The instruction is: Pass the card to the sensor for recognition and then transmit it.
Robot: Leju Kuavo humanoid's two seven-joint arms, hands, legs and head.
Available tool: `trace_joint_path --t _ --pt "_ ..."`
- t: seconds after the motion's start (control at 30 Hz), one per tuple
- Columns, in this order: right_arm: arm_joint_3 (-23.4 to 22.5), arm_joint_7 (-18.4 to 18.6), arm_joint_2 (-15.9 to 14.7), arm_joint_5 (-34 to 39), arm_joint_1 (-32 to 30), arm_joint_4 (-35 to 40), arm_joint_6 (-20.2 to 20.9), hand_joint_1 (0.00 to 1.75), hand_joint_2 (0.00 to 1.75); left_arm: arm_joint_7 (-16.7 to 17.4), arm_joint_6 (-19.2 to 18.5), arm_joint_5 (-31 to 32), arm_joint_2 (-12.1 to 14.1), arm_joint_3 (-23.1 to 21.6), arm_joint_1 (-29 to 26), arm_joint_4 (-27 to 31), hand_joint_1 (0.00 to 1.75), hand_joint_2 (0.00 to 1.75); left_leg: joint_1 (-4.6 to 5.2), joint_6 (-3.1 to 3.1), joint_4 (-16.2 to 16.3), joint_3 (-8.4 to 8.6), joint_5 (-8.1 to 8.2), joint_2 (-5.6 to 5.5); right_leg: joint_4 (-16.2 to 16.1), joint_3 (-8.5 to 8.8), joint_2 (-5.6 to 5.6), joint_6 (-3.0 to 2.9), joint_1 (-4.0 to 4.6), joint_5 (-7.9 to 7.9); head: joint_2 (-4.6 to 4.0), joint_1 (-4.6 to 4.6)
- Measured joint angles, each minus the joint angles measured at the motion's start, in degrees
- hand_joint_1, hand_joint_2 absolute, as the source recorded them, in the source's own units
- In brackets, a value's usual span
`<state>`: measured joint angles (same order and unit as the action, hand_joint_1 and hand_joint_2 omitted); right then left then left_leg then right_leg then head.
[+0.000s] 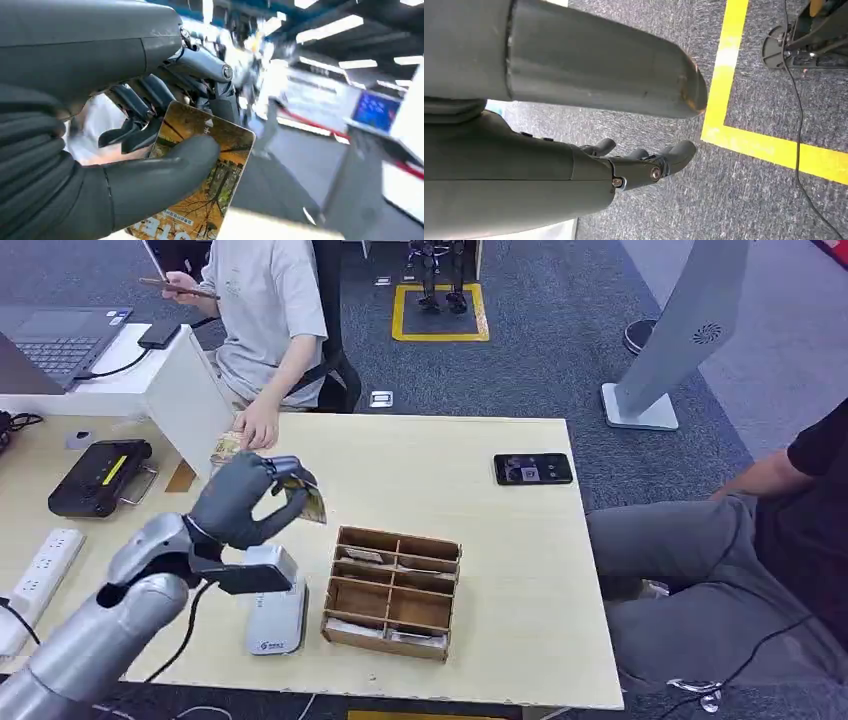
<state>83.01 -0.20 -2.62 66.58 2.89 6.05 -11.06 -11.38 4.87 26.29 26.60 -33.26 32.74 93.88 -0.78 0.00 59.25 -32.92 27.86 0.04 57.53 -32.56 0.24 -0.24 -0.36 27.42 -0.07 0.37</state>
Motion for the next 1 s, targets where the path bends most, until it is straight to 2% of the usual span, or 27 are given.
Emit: trace_joint_path --t 0.13,0.23,0.3,0.4,0.6,0.7,0.77,0.9,1.0 --pt "0.04 -0.04 -0.02 0.0 -0.02 -0.07 0.04 0.0 0.0 2.12 -3.21 -0.06 2.88 3.54 7.72 2.29 1.75 1.75 0.0 -0.01 0.0 0.0 -0.01 0.0 0.01 0.0 0.01 0.0 0.0 0.0 0.0 -0.02" --pt "0.07 -0.04 -0.02 0.0 -0.01 -0.09 0.13 0.0 0.0 3.01 -4.37 -0.24 4.15 5.18 11.49 3.23 1.75 1.75 0.03 -0.01 0.0 0.0 0.0 0.01 0.0 -0.01 0.02 0.0 0.0 0.0 0.0 -0.02" --pt "0.09 -0.09 -0.02 0.0 -0.02 -0.11 0.28 0.0 0.0 5.02 -5.27 0.35 4.91 5.39 13.65 3.76 1.75 1.75 0.03 -0.01 0.0 -0.01 0.0 0.0 0.0 -0.01 0.01 0.0 0.0 0.0 0.0 0.0" --pt "0.26 -0.13 -0.02 -0.39 0.08 -0.18 0.46 0.0 0.0 8.15 -5.42 3.21 4.92 5.42 15.69 3.78 1.75 1.75 0.06 0.0 0.0 0.0 0.0 0.01 -0.01 -0.01 0.01 0.0 -0.01 0.0 0.0 0.0" --pt "0.81 -0.15 -0.02 -0.96 0.13 -0.31 0.68 0.0 0.0 9.07 -4.13 5.1 4.28 5.39 16.19 3.34 1.75 1.75 0.06 0.0 0.0 0.01 0.0 0.01 -0.01 -0.03 0.02 0.02 -0.02 -0.01 0.0 -0.02" --pt "1.2 -0.24 -0.02 -1.22 0.17 -0.31 0.41 0.0 0.0 10.45 -3.62 5.91 3.56 5.37 16.18 2.33 1.75 1.75 0.05 0.0 0.0 0.01 0.0 0.01 -0.01 -0.04 0.02 0.02 -0.01 -0.01 0.0 -0.02" --pt "1.46 -0.57 -0.02 -1.86 0.25 -0.29 -0.3 0.0 0.0 12.23 -1.98 7.66 2.27 5.29 16.19 0.12 1.75 1.75 0.06 0.0 0.0 0.01 0.0 0.0 -0.01 -0.03 0.01 0.02 -0.02 -0.01 0.0 -0.02" --pt "2.16 -0.83 -0.02 -2.84 0.86 -0.11 -1.62 0.0 0.0 14.71 3.09 12.02 -1.58 4.91 16.1 -7.66 1.75 1.75 0.07 0.0 0.0 0.01 -0.01 0.0 -0.01 -0.02 0.01 0.04 -0.02 -0.03 0.0 -0.02" --pt "2.75 -0.49 -0.02 -3.19 1.08 0.07 -2.12 0.0 0.0 14.75 3.85 12.16 -3.69 4.85 15.19 -13.39 1.75 1.75 0.07 -0.01 0.01 0.01 -0.03 0.06 -0.01 -0.02 0.08 0.02 -0.03 -0.07 0.0 -0.04"
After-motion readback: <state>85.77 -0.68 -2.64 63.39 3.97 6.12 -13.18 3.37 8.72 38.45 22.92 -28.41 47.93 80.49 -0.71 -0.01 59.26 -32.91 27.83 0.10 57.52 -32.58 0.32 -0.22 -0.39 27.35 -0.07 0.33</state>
